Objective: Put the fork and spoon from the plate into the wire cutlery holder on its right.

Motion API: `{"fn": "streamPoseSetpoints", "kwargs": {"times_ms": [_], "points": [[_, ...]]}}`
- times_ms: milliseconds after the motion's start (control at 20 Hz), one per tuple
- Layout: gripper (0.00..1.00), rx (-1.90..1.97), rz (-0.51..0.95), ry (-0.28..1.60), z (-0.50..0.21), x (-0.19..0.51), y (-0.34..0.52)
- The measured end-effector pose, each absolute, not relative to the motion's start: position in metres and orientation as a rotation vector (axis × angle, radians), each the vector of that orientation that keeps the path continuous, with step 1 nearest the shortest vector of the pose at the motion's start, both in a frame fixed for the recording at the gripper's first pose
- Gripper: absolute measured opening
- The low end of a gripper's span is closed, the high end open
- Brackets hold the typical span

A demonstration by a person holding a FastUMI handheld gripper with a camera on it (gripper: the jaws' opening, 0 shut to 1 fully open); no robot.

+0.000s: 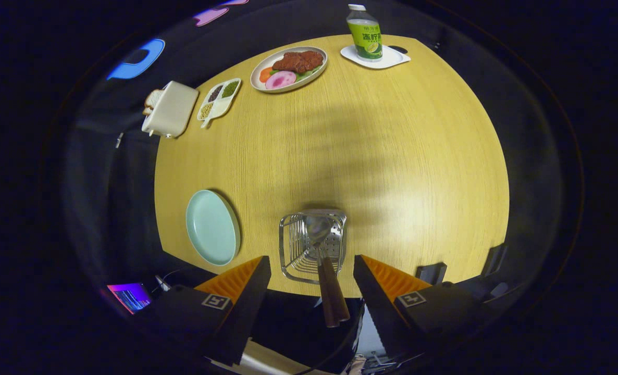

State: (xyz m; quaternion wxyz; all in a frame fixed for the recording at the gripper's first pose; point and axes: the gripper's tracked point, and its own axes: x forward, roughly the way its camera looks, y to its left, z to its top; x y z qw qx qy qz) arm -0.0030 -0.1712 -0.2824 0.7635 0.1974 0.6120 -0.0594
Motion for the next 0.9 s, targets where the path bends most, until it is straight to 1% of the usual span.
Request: {"fn": "streamPoseSetpoints", "kwargs": {"times_ms": [350,550,750,900], "points": [[0.99,0.459,-0.152,1.03,-0.192,0.025,-0.18],[0.99,0.331,-0.199,0.821,-0.143,0.034,-0.188],[0.99,0.222,-0.287,0.573,-0.081,0.039,-0.201],[0.99,0.153,-0.311,0.414,-0.033,0.035,-0.202]]}}
